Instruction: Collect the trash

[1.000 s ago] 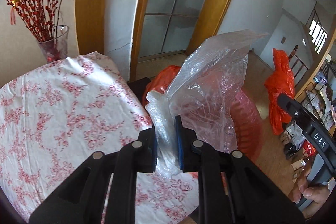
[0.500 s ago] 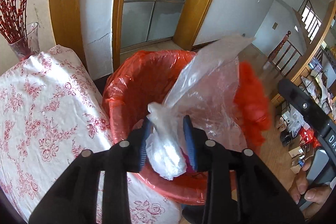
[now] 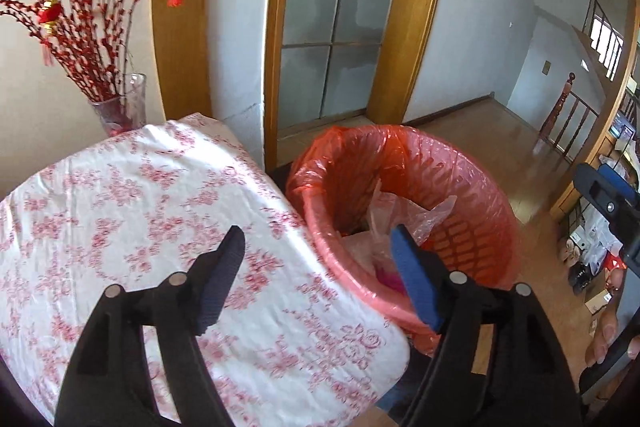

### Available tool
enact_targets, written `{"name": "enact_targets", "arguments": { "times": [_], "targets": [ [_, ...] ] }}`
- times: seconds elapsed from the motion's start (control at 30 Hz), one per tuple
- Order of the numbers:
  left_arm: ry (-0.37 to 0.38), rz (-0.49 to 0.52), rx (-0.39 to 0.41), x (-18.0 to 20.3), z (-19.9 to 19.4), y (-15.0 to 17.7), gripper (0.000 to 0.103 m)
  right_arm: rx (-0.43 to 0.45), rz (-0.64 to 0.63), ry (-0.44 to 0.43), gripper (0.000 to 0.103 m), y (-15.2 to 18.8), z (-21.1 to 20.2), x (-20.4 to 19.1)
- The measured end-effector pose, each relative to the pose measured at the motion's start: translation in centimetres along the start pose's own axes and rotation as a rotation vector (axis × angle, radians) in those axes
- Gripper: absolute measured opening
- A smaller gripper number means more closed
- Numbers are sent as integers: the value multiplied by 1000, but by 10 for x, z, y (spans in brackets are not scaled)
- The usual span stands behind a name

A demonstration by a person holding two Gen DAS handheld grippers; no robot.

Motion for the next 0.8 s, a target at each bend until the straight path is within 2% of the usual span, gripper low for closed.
{"name": "enact_targets", "arguments": {
  "times": [0.17, 0.23, 0.3, 0.5, 0.67, 0.8],
  "targets": [
    [-134, -26, 113, -19, -57, 32, 95, 82, -46, 54, 101, 22, -35, -32],
    [-172, -43, 157, -26, -78, 48, 98, 151, -35, 97, 101, 36, -51, -43],
    [-212, -57, 193, -31, -96, 63, 98, 217, -39, 100, 101, 52, -67, -52],
    [-300, -73, 257, -41, -134, 98, 99, 122, -57, -12, 101, 72, -82, -73],
    [-383, -74, 306, -38, -155, 119, 99, 95, -13, -24, 101, 87, -89, -78],
    [-380, -120, 320, -44, -165, 137, 99, 71, -22, -24, 101, 98, -95, -84]
  ]
}}
Point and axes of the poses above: each gripper's, at about its wrist camera, not at the fingertips, and z roughly the way its jaws point, x to its right, y to its underside, the point moved 1 cm from there along z, roughly the way its jaws point, and after that the axes turned 10 degrees about -x, right-handed, at the moved point
